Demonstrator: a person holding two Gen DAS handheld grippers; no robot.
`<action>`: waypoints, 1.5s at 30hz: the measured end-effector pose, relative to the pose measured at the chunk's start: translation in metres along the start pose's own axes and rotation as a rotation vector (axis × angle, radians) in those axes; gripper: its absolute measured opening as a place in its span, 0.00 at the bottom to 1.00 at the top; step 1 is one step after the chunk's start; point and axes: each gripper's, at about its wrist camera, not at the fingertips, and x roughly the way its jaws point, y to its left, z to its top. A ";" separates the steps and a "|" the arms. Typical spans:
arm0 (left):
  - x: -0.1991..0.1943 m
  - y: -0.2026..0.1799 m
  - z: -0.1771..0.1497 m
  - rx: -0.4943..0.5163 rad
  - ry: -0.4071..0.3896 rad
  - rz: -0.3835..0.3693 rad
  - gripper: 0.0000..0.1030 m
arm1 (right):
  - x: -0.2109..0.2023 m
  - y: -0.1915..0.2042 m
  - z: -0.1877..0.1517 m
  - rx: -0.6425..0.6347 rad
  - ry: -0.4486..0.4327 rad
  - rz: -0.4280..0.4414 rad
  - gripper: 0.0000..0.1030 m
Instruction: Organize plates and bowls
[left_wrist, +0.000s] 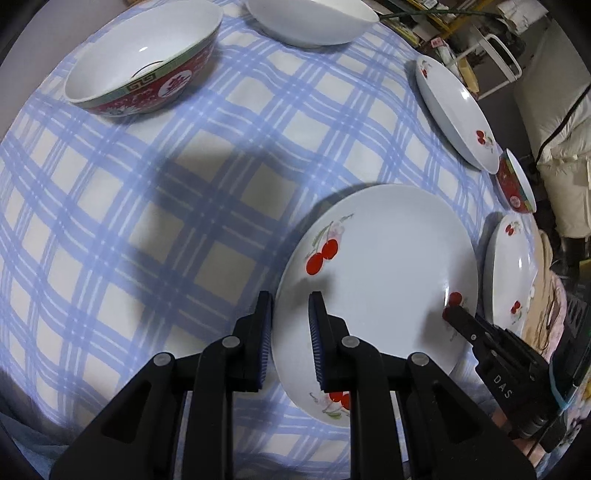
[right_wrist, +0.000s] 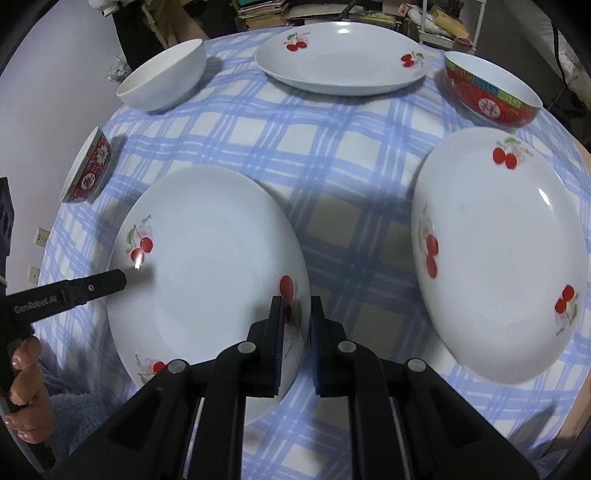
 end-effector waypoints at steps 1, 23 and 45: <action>0.000 -0.002 -0.001 0.012 0.001 0.013 0.17 | 0.001 0.000 0.000 -0.003 0.003 -0.004 0.14; -0.032 -0.022 -0.002 0.087 -0.104 0.098 0.20 | -0.043 -0.020 0.015 0.051 -0.090 0.020 0.15; -0.044 -0.145 0.025 0.231 -0.159 0.159 0.85 | -0.100 -0.129 0.039 0.165 -0.240 -0.098 1.00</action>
